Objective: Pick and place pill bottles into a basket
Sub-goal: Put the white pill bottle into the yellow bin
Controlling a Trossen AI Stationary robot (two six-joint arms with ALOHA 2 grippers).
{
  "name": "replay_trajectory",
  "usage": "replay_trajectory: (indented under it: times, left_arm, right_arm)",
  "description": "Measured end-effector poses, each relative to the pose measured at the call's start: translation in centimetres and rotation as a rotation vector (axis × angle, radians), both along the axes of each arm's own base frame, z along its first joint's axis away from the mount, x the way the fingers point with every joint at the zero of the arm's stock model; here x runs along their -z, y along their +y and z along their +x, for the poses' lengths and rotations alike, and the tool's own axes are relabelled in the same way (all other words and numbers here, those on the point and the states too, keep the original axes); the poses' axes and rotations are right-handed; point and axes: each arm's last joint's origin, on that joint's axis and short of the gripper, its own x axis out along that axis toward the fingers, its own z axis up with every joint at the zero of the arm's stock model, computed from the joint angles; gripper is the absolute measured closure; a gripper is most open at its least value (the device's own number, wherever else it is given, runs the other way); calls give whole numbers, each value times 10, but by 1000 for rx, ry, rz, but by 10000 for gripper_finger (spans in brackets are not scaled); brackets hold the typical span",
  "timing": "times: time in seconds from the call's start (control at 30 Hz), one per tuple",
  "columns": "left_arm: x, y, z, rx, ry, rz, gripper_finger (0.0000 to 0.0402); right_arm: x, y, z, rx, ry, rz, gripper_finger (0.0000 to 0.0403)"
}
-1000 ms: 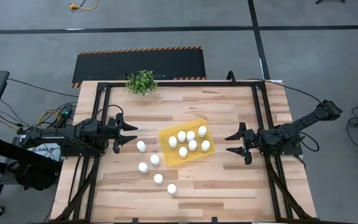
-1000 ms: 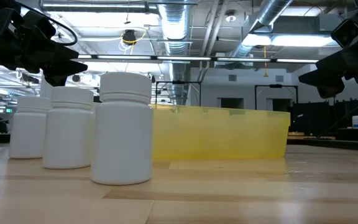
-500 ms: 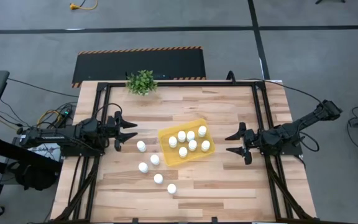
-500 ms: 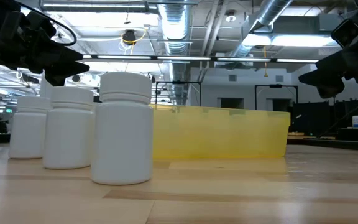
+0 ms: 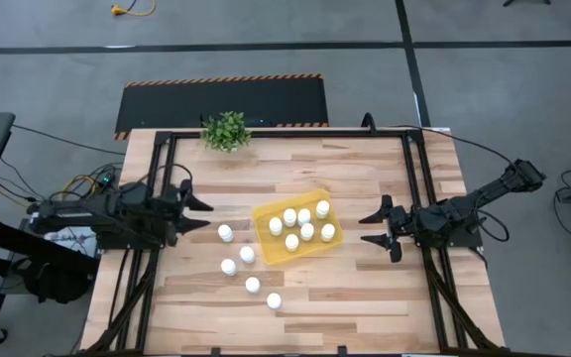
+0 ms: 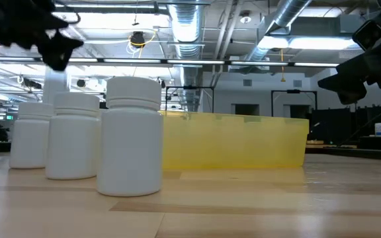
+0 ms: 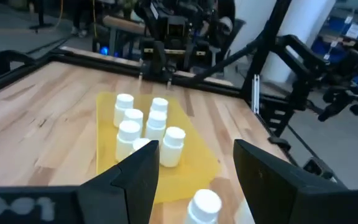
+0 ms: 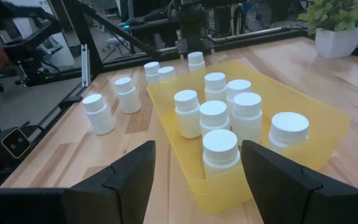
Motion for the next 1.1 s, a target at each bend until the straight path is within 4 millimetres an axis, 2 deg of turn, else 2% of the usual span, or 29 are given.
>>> replay_trajectory:
  times: [0.13, 0.23, 0.37, 0.47, 0.6, 0.77, 0.93, 1.1]
  left_arm:
    - [-44, -2, -6, 6, 53, -17, 207]
    - [-73, -3, -7, -5, 173, 2, 207]
    - [-100, -3, 6, -57, 409, 44, 207]
    - [-114, -5, 26, -51, 576, 122, 207]
    - [-122, -6, 62, -35, 727, 253, 207]
    - [-124, -7, 99, -60, 864, 273, 207]
    - [-125, -4, 119, -100, 951, 193, 207]
    - [-117, 1, 133, -75, 1011, 76, 207]
  right_arm:
    - [0, 0, 0, 0, 0, 0, 173]
    - [0, 0, 0, 0, 0, 0, 173]
    - [0, 0, 0, 0, 0, 0, 173]
    - [0, 0, 0, 0, 1, 0, 173]
    - [0, 0, 0, 0, 2, -1, 173]
    - [0, 0, 0, 0, 2, -1, 173]
    - [0, 0, 0, 0, 3, -1, 173]
    - [1, 0, 0, 0, 6, -3, 173]
